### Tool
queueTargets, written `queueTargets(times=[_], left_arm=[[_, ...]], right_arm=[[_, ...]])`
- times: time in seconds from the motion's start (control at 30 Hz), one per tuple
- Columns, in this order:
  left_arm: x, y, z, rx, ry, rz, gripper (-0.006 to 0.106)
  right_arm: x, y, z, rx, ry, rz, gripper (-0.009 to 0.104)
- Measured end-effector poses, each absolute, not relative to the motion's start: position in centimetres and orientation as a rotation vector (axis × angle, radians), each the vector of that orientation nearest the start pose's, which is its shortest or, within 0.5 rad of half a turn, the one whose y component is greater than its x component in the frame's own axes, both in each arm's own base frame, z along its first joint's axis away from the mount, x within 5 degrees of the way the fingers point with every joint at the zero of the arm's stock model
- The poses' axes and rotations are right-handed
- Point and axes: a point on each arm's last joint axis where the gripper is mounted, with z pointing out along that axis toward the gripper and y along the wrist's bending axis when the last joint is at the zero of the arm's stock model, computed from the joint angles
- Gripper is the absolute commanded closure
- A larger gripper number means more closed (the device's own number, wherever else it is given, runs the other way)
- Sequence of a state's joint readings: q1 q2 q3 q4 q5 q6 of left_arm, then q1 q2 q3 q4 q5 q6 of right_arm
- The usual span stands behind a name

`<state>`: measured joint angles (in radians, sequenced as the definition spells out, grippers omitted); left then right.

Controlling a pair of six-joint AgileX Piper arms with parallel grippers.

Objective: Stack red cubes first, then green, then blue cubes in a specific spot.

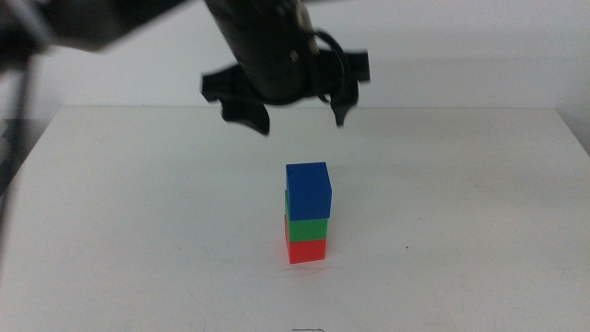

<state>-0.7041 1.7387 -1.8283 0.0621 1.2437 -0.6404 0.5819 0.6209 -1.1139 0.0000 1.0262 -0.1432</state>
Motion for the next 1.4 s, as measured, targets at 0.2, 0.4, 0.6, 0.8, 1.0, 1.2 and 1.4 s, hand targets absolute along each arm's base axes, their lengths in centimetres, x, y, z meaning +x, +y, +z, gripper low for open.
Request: queueTargets(times=[0.2, 0.4, 0.6, 0.8, 1.0, 1.2, 1.4], left_arm=[[25.9, -20.8, 42.9, 0.183, 2.542, -0.376, 0.008], [23.9, -17.3, 46.4, 0.327, 2.396, -0.304, 0.008], [22.1, -11.3, 48.3, 0.361, 2.329, -0.308, 0.008], [17.4, -6.2, 48.9, 0.353, 2.254, -0.270, 0.008], [12.1, -3.5, 48.6, 0.274, 2.172, -0.230, 0.008], [8.8, -2.8, 48.9, 0.257, 2.071, -0.245, 0.008], [7.7, -2.7, 49.2, 0.255, 2.038, -0.258, 0.008]], right_arm=[[6.1, 4.0, 43.5, -0.719, 1.896, 0.278, 0.013], [6.1, 4.0, 43.5, -0.719, 1.896, 0.278, 0.013], [6.1, 4.0, 43.5, -0.719, 1.896, 0.278, 0.013], [6.1, 4.0, 43.5, -0.719, 1.896, 0.278, 0.013], [6.1, 4.0, 43.5, -0.719, 1.896, 0.278, 0.013], [6.1, 4.0, 43.5, -0.719, 1.896, 0.278, 0.013], [6.1, 4.0, 43.5, -0.719, 1.896, 0.278, 0.013]])
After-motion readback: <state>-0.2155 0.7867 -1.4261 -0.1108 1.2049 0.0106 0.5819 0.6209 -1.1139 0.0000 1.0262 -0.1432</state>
